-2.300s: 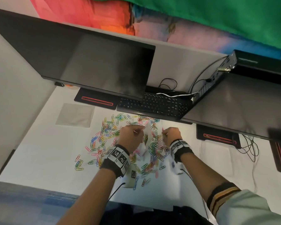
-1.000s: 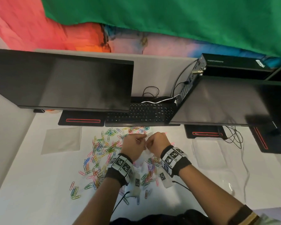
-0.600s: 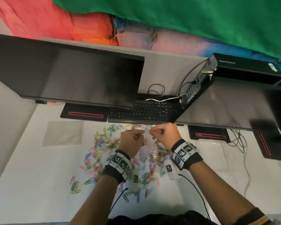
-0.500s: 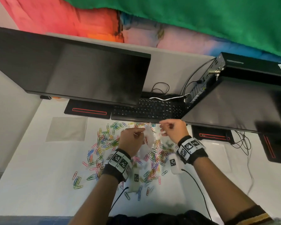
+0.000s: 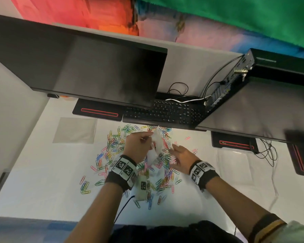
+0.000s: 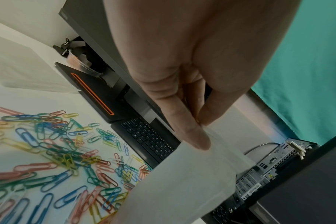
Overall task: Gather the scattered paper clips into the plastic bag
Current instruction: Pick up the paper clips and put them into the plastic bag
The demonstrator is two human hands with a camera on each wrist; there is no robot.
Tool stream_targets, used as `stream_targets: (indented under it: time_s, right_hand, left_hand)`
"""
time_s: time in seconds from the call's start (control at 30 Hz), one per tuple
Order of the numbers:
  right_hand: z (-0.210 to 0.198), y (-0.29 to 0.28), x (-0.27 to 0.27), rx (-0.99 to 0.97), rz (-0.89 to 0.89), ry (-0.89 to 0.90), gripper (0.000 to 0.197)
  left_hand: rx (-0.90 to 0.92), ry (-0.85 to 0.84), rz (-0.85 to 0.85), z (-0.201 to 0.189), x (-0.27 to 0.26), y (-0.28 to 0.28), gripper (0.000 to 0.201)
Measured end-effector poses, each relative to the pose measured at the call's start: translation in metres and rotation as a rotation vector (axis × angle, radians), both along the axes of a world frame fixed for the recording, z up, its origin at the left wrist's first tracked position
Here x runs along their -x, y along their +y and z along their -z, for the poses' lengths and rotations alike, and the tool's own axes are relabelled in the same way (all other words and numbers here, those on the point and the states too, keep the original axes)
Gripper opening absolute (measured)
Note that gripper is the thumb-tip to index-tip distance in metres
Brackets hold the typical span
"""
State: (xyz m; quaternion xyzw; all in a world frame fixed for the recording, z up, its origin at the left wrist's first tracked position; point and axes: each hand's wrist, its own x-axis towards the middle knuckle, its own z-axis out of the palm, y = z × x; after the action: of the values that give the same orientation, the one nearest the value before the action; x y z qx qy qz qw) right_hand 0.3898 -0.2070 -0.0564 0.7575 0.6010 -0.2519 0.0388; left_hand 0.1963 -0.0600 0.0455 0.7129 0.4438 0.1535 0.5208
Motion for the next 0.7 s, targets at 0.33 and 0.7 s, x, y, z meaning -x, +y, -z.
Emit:
stream_targets:
  time_s: [0.33,0.7]
  right_hand:
    - [-0.008,0.006,-0.002,-0.180,0.438,0.110,0.018]
    - [-0.098,0.008,-0.003,-0.441,1.103,1.462,0.033]
  left_hand:
    - [-0.025,0.013,0.044,-0.005,-0.006,-0.010,0.026]
    - [-0.035,0.060,0.131,0.000,-0.018,-0.017,0.026]
